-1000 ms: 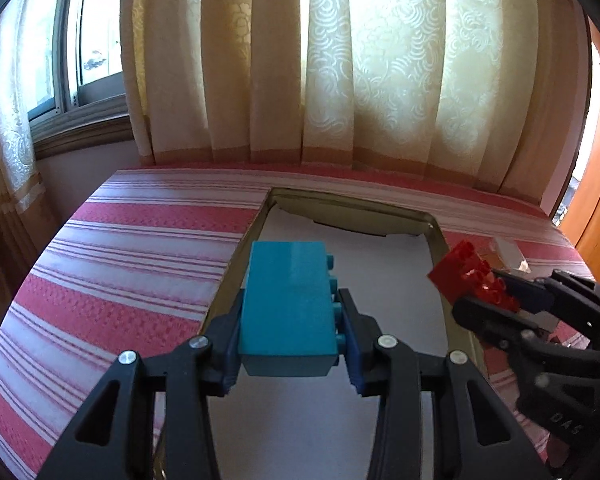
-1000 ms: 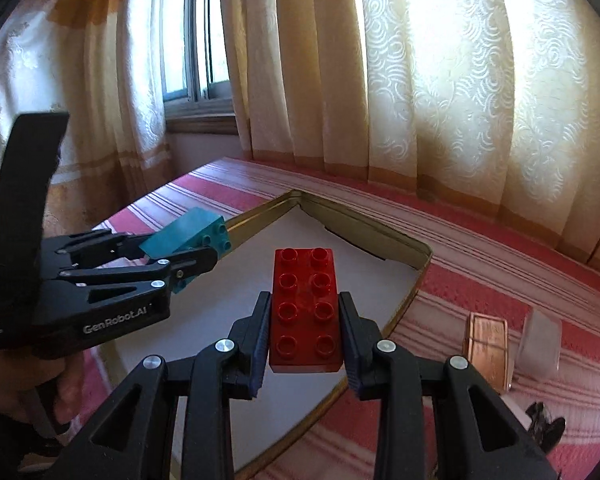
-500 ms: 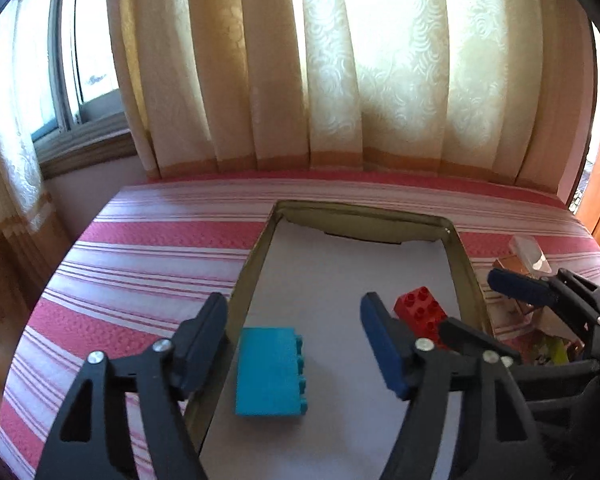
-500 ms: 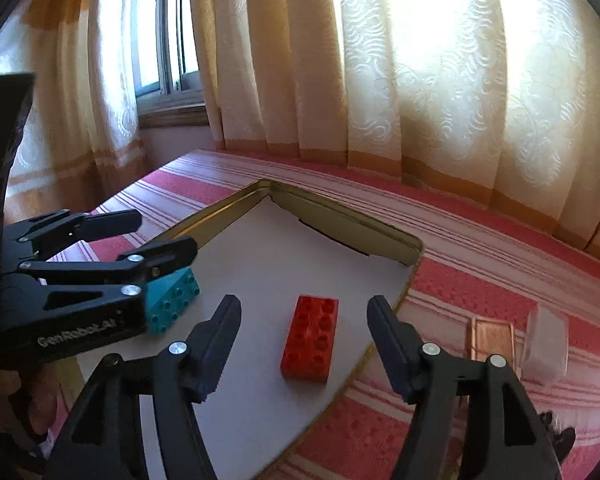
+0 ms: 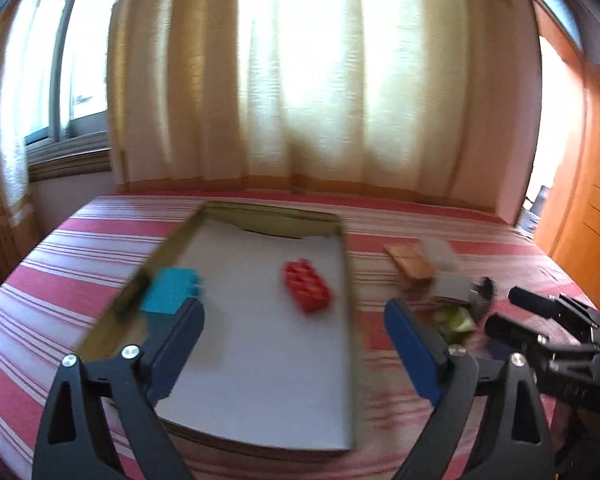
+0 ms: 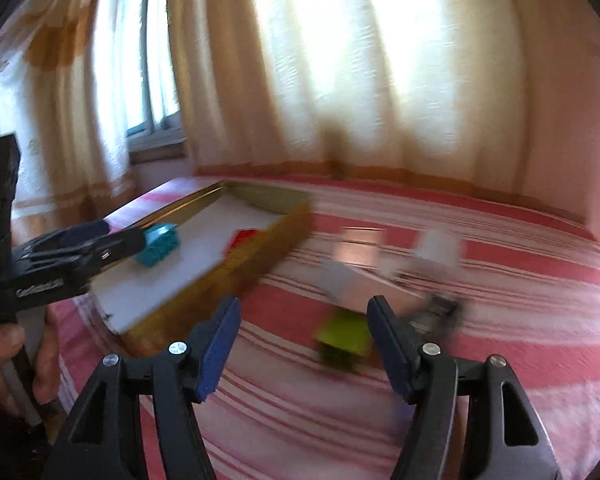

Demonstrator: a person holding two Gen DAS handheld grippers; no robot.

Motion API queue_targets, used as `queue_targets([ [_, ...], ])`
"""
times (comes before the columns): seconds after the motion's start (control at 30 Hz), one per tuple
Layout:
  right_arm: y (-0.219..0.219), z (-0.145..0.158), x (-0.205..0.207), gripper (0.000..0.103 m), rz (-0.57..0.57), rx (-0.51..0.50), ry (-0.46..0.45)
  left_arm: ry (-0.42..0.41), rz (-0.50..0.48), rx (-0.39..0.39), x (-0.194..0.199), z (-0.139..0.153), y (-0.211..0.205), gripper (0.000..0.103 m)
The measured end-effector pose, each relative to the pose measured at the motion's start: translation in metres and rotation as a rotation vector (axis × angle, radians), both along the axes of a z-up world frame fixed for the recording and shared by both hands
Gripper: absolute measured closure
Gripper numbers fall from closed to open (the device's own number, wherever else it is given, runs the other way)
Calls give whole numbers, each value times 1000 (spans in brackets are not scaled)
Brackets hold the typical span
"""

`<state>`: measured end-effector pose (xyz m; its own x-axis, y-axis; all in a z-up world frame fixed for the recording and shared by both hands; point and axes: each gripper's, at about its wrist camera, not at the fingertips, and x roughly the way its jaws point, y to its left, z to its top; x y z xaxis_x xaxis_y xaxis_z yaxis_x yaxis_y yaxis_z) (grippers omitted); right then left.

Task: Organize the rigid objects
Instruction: 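Move the left gripper to the purple block while the right gripper approaches the brown comb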

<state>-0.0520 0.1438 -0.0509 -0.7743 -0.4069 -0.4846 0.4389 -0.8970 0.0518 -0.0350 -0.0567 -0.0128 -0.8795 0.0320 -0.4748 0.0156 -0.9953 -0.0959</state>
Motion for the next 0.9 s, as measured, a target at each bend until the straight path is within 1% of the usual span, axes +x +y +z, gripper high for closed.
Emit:
queue_targets([
  [0.1,41,-3,8,35,-97,-11,7,1,-57,-4,4,-1,26,9],
  [0.2,70,-8,7,35,-173,13,-11,-7,-93,-18,1,-3,48,9],
  [0.27,86,-13,5,35,-203,16,-35,-22,-112,-23,-2,-6,60,7],
  [0.37,97,-19,2,35,-204,23,-67,-43,-131,-28,-3,-11,74,6],
  [0.53,94,-32,-2,35,-171,47,-109,-68,-155,-59,-4,-19,95,6],
  [0.63,90,-32,1,35,-155,67,-106,-81,-158,-69,-5,-23,100,6],
  [0.7,85,-36,0,36,-145,103,-131,-89,-158,-73,-6,-25,101,6],
  [0.8,76,-40,-5,38,-114,150,-166,-100,-161,-78,-8,-28,103,6],
  [0.87,70,-43,-8,43,-97,177,-190,-103,-162,-82,-8,-28,104,5],
  [0.9,67,-46,-10,47,-84,191,-205,-103,-165,-81,-8,-29,104,5],
])
